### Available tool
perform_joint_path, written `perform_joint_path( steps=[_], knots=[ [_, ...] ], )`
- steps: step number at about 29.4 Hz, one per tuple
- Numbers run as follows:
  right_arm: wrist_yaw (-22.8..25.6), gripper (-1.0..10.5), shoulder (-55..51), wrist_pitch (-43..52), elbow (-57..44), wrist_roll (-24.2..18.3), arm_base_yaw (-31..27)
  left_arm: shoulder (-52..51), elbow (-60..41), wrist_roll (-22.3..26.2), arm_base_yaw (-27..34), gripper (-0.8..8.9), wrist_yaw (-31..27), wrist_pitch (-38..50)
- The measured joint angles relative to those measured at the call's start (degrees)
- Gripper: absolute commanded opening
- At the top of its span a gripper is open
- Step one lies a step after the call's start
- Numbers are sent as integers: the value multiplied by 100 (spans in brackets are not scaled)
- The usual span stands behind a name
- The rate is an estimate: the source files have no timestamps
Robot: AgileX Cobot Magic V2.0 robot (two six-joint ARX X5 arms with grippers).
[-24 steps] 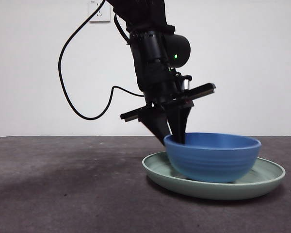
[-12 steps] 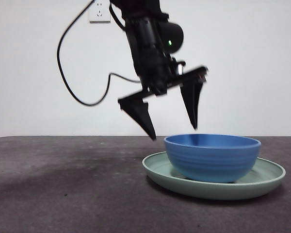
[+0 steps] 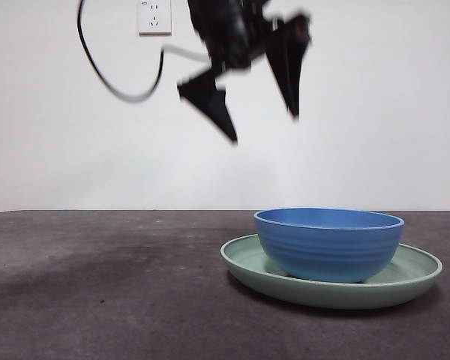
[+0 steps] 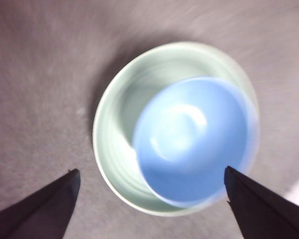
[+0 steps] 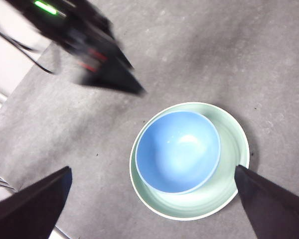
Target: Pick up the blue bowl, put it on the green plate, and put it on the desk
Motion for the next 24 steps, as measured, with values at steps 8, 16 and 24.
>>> perform_joint_path(
  steps=[8, 16, 24],
  knots=[
    [0, 521, 0, -17, 0, 0, 0, -2260, -1180, 92, 151, 563, 0, -2],
    [2, 521, 0, -48, 0, 0, 0, -4903, -4044, 651, 275, 559, -2, 35],
    [4, 521, 0, -85, 0, 0, 0, -6806, -6238, 734, 275, 559, -2, 1617]
  ],
)
